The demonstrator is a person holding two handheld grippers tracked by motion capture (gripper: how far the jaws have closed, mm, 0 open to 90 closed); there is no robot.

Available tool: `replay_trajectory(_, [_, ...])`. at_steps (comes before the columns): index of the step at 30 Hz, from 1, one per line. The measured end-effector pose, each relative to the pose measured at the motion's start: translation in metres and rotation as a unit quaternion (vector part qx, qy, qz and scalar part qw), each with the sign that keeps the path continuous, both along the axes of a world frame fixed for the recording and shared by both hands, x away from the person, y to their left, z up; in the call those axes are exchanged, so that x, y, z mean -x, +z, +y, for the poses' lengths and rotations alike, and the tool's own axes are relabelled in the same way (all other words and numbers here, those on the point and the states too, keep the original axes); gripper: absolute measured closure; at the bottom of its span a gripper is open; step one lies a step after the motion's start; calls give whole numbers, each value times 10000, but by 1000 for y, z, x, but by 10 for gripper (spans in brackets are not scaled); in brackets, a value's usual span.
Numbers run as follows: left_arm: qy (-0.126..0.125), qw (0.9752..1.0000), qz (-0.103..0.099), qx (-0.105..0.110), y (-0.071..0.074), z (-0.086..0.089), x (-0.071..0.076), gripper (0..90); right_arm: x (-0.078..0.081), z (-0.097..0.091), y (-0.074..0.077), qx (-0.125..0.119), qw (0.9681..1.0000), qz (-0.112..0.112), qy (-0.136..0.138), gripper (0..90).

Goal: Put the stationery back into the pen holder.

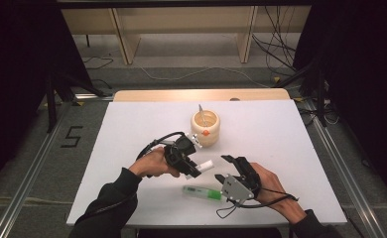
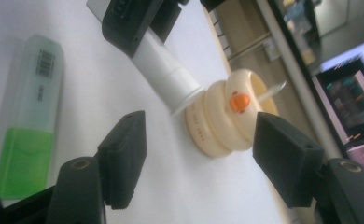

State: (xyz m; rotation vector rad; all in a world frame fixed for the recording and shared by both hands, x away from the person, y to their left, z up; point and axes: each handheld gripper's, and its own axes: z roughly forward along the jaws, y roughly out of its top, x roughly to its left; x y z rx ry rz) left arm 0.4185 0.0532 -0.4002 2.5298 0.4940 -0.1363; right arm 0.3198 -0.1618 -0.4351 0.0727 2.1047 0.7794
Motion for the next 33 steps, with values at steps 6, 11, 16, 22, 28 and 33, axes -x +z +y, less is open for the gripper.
replay_trajectory(6, [277, 9994, -86, 194, 3, 7, -4, 706, -7, -5, 0, -277, 9985, 462, -130, 332])
replay_trajectory(11, [414, 9987, -119, 271, 5, 11, -6, 706, -10, -5, -1, -486, 9959, 731, -225, 321])
replay_trajectory(16, [620, 9971, -186, 411, 7, 15, -8, 706, -13, -7, 0, -711, 9922, 995, -260, 312])
replay_trajectory(22, [881, 9939, -303, 597, 9, 18, -11, 706, -15, -9, 0, -885, 9873, 1288, -287, 297])
replay_trajectory(28, [1155, 9892, -458, 774, 12, 22, -14, 706, -18, -9, -2, -1034, 9824, 1523, -308, 275])
replay_trajectory(33, [1442, 9829, -642, 949, 15, 25, -16, 706, -19, -10, -2, -1144, 9782, 1697, -346, 268])
